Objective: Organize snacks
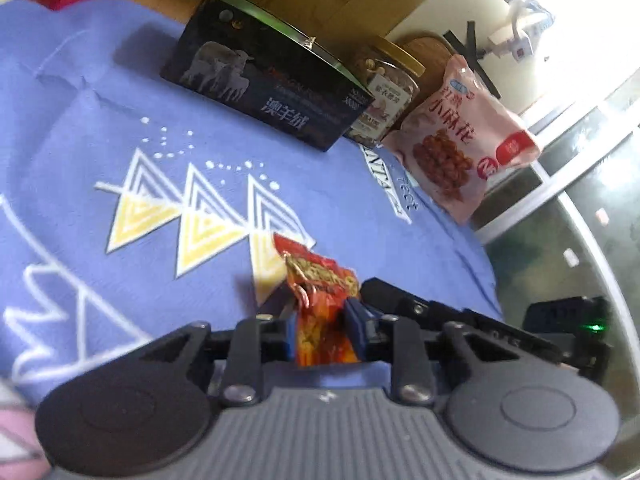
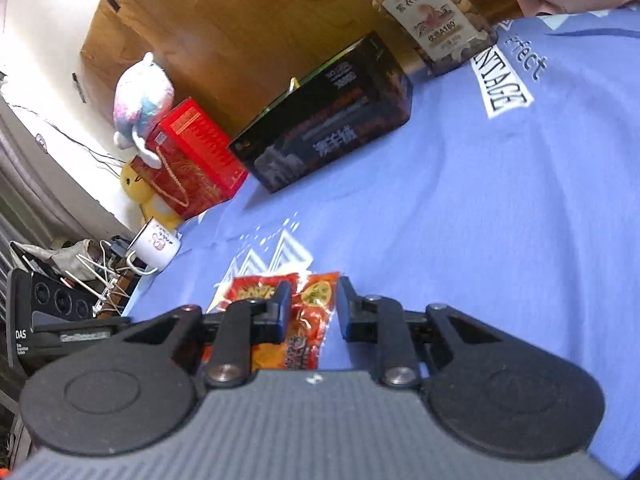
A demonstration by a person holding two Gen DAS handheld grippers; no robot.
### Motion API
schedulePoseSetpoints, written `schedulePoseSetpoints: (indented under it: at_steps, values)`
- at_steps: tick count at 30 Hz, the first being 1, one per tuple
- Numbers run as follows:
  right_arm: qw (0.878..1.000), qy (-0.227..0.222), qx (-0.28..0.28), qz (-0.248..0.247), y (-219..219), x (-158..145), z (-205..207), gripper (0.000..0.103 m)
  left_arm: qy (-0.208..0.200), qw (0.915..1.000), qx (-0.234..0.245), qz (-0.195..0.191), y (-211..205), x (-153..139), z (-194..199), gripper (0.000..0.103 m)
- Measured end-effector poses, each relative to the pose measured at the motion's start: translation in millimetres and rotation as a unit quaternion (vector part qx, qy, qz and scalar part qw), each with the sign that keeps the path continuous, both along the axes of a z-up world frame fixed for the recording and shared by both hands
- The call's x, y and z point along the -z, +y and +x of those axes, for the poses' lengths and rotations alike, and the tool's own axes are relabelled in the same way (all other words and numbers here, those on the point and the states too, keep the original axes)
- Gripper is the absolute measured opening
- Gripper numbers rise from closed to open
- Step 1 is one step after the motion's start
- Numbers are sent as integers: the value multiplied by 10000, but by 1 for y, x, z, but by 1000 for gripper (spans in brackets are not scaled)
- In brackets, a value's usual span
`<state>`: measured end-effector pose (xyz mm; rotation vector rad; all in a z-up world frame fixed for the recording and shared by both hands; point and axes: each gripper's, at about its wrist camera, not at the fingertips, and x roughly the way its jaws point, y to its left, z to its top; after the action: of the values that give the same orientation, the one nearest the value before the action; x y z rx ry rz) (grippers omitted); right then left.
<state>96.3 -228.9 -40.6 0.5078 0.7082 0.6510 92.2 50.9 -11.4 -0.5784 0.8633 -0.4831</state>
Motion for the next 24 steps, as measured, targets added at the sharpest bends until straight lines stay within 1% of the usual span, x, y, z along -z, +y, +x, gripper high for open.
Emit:
schedulePoseSetpoints:
  at_steps: [2, 4, 9, 11, 13, 14, 16, 17, 18, 20, 24]
  values:
    - [10000, -86, 34, 1, 1, 1, -15, 27, 69, 9999, 38, -82, 1, 5, -11, 22]
    - [10000, -58, 7, -13, 4, 1, -27, 27, 87, 9998, 77, -139, 5, 6, -27, 22]
    - [9997, -37, -227, 102, 10, 8, -69, 27, 159, 9996, 183, -176, 22, 6, -71, 22]
    - [9992, -135, -347, 163, 11, 10, -87, 27, 326, 9984, 161, -428, 32, 9, -84, 21]
    - [9987, -131, -403, 299, 10, 13, -98, 27, 722, 9921, 95, -1022, 48, 21, -88, 20]
    - [9983, -60, -391, 439, 7, 15, -101, 27, 954, 9852, 29, -1426, 57, 31, -88, 19]
    - [9965, 142, -387, 724, 3, 19, -103, 27, 1234, 9697, -107, -2108, 72, 47, -86, 18]
    - [9951, 237, -401, 877, 1, 21, -104, 27, 1300, 9641, -165, -2311, 77, 51, -86, 18]
    - [9941, 310, -414, 955, 0, 22, -106, 27, 1317, 9616, -210, -2398, 80, 53, -85, 18]
    - [9940, 373, -441, 931, 3, 21, -109, 28, 1269, 9625, -235, -2385, 82, 53, -85, 18]
    - [9936, 397, -669, 819, 19, 20, -112, 27, 1352, 9549, -188, -2639, 86, 60, -82, 17]
